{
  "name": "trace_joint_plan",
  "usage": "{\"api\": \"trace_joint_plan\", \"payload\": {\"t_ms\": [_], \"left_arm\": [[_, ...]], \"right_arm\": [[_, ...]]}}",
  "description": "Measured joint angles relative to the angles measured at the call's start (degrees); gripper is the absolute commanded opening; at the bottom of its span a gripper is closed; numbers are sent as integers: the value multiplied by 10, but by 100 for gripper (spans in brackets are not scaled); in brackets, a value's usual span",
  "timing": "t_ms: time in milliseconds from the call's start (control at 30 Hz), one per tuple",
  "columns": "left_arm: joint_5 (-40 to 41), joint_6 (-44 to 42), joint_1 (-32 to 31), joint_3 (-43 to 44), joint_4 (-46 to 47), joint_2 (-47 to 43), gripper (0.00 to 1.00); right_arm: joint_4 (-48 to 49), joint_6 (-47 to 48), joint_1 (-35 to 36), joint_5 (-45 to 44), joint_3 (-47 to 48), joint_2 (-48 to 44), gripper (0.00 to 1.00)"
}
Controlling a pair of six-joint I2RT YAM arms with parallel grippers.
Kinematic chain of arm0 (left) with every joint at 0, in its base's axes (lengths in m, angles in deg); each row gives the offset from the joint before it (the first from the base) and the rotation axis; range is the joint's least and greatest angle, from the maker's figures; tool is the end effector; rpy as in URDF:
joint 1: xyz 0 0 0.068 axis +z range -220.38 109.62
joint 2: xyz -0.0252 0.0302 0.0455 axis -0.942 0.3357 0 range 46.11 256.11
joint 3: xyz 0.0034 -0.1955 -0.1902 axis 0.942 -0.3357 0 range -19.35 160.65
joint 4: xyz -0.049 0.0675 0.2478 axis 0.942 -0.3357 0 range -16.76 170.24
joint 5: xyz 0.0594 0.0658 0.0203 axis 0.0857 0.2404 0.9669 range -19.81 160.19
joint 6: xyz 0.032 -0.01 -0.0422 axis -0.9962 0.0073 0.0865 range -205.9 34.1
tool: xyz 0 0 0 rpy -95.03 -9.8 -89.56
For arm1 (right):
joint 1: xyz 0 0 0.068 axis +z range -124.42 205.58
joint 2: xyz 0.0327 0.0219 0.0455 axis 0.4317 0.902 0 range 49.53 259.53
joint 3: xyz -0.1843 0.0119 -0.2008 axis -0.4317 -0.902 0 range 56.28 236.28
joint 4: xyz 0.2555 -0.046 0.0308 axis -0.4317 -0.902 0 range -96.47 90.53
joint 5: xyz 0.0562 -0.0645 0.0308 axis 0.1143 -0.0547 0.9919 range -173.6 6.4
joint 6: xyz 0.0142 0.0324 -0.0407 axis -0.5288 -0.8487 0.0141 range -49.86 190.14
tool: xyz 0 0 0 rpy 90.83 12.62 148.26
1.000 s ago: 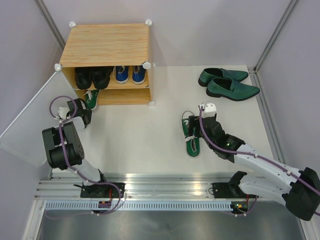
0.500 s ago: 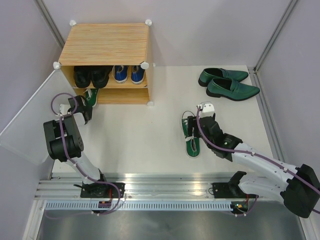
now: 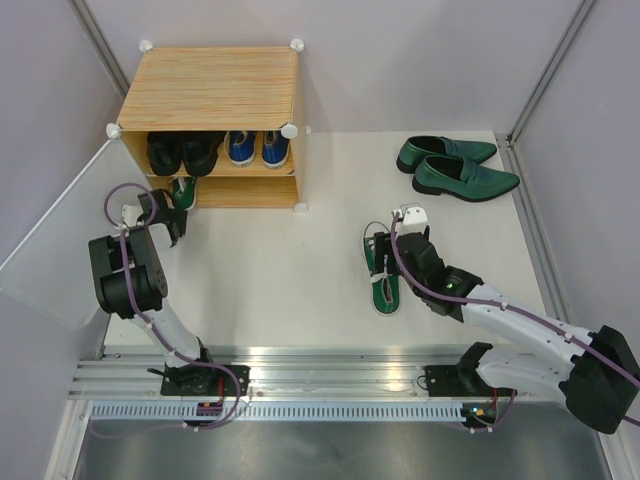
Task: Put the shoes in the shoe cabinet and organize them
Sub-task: Place the shoe in the shoe cabinet.
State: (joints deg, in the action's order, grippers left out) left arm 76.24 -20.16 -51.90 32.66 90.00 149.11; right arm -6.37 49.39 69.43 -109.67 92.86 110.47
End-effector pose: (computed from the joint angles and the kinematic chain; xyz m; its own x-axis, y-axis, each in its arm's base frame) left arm 0.3427 0.1185 0.1460 0.0989 -0.9228 -0.3724 -0.7303 0.1869 -0.6571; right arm 0.1770 0.1482 0.2429 -0.4745 -0.0145 -0.8801 -0.1960 0.9765 0.0896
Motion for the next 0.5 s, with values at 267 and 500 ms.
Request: {"api": "trace_joint_plan", "payload": {"t_ms": [267, 500], "left_arm": [[-4, 0, -7, 24, -2, 18, 35], [-5, 0, -14, 43, -2, 34, 36]], "right_arm": [[0, 0, 0, -4, 5, 8, 80], [0, 2, 0, -7, 9, 12, 80]]}}
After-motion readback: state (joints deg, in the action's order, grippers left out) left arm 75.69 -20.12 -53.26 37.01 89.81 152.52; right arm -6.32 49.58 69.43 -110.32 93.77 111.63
